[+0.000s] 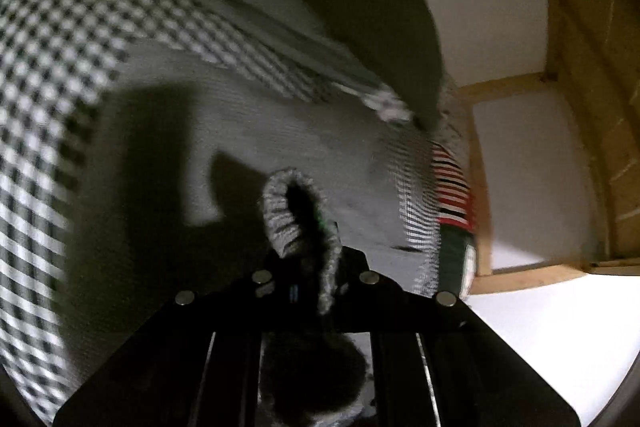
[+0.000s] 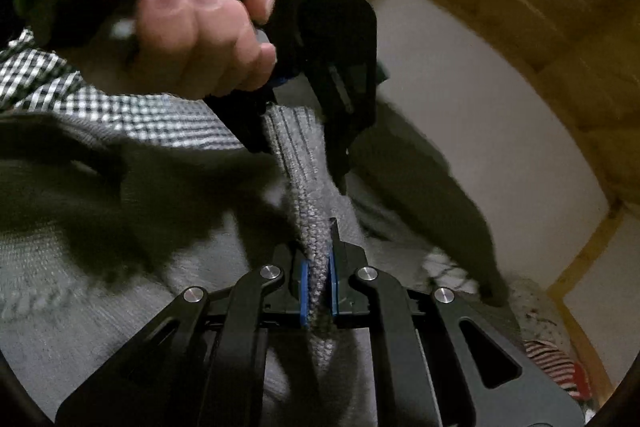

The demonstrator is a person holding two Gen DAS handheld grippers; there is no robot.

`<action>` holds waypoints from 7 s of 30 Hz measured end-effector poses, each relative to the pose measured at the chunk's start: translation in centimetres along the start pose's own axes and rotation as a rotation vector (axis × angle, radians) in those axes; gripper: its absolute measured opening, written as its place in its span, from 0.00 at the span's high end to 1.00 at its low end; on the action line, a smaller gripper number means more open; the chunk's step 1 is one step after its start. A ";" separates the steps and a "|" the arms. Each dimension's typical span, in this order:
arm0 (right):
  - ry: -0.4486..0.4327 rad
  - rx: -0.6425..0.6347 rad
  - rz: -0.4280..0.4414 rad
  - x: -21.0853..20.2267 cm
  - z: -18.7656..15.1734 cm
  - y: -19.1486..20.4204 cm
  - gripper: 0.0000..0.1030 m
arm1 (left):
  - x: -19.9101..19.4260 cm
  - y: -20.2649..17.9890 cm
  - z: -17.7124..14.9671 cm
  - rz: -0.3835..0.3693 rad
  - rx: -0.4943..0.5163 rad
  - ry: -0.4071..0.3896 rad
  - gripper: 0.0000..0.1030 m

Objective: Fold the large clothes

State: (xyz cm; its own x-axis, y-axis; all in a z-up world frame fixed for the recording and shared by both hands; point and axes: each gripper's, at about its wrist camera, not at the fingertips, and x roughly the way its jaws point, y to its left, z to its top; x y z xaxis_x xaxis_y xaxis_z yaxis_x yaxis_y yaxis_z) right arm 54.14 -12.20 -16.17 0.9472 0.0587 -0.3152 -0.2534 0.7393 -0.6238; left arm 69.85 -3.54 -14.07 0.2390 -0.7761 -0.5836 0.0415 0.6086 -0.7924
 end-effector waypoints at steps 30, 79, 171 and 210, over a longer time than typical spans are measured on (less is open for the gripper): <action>0.628 0.650 0.136 4.9 -16.0 -18.2 0.03 | -3.5 0.5 -1.1 0.336 0.187 -0.248 0.22; 0.670 0.656 -0.017 -1.7 -16.9 -15.7 0.03 | 10.4 -6.5 -11.7 0.773 0.618 -0.317 0.04; 0.616 0.862 0.136 -21.8 -21.1 2.5 0.03 | -10.6 11.0 -30.4 0.249 0.454 -0.379 0.05; 0.560 1.072 0.545 -18.9 -36.6 -2.1 0.29 | -7.3 10.2 -33.0 0.396 0.527 -0.278 0.06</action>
State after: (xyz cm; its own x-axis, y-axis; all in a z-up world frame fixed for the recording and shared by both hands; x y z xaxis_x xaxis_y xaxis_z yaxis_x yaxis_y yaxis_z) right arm 29.56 -39.44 -35.08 0.5007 0.4230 -0.7552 -0.0485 0.8848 0.4634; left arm 36.49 2.88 -23.76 0.5682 -0.4522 -0.6875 0.3469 0.8892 -0.2981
